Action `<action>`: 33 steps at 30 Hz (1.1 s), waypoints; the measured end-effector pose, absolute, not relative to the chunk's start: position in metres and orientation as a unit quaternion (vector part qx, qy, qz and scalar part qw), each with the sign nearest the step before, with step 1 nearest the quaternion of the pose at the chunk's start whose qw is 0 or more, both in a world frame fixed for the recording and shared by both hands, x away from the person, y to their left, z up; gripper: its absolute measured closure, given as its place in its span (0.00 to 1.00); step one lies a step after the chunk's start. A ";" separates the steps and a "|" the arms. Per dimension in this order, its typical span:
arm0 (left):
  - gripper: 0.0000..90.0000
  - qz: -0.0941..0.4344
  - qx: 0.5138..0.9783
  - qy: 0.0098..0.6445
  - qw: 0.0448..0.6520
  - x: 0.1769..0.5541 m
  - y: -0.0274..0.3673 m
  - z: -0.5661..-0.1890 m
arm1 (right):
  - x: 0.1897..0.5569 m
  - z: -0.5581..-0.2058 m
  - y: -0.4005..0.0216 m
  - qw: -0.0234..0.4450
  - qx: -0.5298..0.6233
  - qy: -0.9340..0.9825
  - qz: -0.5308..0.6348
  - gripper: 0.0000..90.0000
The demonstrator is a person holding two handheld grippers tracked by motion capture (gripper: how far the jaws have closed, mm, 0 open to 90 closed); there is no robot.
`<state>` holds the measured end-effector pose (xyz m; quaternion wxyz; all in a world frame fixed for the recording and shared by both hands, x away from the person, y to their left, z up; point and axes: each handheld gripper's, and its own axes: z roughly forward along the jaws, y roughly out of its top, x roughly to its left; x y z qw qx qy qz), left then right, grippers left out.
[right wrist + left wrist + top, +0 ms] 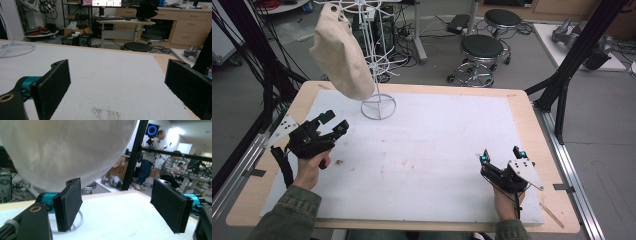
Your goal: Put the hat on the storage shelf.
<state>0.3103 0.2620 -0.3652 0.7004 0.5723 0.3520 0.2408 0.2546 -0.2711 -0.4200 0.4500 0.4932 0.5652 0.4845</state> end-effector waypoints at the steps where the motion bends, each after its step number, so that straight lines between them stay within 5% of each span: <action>1: 0.28 0.241 0.573 0.353 0.699 0.309 0.263 -0.367 | 0.255 -0.420 -0.271 0.450 0.494 0.565 0.484 0.06; 20: 0.27 0.238 0.596 0.366 0.674 0.283 0.274 -0.416 | 0.255 -0.421 -0.270 0.450 0.491 0.569 0.482 0.06; 33: 0.26 0.274 0.560 0.432 0.652 0.266 0.306 -0.437 | 0.255 -0.423 -0.267 0.447 0.492 0.574 0.478 0.06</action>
